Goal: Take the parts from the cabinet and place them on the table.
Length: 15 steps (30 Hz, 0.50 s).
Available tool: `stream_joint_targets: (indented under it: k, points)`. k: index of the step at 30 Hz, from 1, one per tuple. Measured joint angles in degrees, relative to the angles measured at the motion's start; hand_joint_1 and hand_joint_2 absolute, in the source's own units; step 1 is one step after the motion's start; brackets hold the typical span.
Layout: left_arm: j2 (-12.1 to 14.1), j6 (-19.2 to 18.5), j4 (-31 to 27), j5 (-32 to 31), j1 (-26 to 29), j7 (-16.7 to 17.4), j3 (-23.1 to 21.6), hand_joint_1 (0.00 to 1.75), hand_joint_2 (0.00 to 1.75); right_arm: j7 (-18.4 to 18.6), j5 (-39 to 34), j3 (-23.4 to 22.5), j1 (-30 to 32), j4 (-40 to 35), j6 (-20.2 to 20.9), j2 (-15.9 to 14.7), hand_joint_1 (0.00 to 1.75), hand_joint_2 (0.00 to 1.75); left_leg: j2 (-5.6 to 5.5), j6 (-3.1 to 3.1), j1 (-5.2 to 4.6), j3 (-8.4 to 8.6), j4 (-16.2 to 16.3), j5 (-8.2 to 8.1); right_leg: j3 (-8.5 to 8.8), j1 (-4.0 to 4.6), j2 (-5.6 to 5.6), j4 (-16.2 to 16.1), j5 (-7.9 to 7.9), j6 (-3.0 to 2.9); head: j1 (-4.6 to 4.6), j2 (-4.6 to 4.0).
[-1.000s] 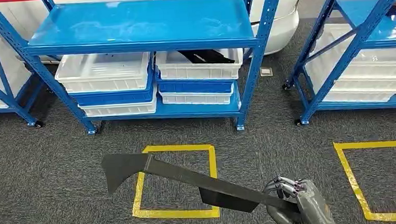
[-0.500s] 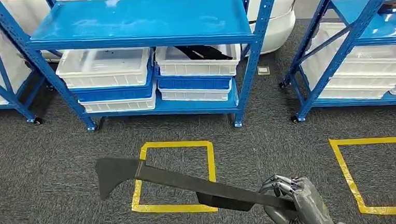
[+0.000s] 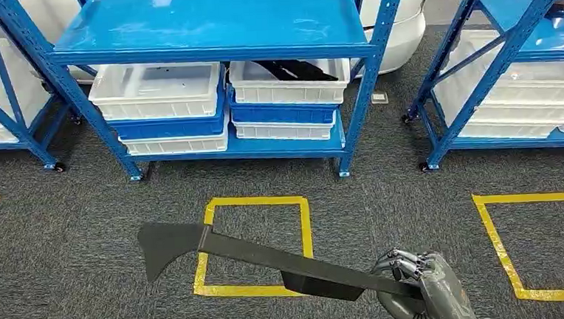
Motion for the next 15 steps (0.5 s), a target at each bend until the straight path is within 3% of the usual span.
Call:
stream_joint_targets:
  k: [14,15]
  points:
    - [-0.20,0.22,0.00,2.01,0.00,1.44,1.07,0.00,0.00,0.33,-0.70,0.00,-0.94,1.48,0.79,-0.11,1.75,1.75,0.01,-0.15,0.10,-0.12,0.01,0.18,-0.25,0.09,0.00,0.20,0.05,0.06,-0.02,0.00]
    - [-0.17,0.20,0.00,2.10,-0.01,1.46,1.20,0.00,0.00,0.35,-0.72,0.00,-1.13,1.62,0.90,-0.09,1.75,1.75,0.01,0.13,-0.33,-0.34,0.44,0.07,-0.08,-0.18,-0.02,-0.31,0.50,0.51,-0.02,0.00]
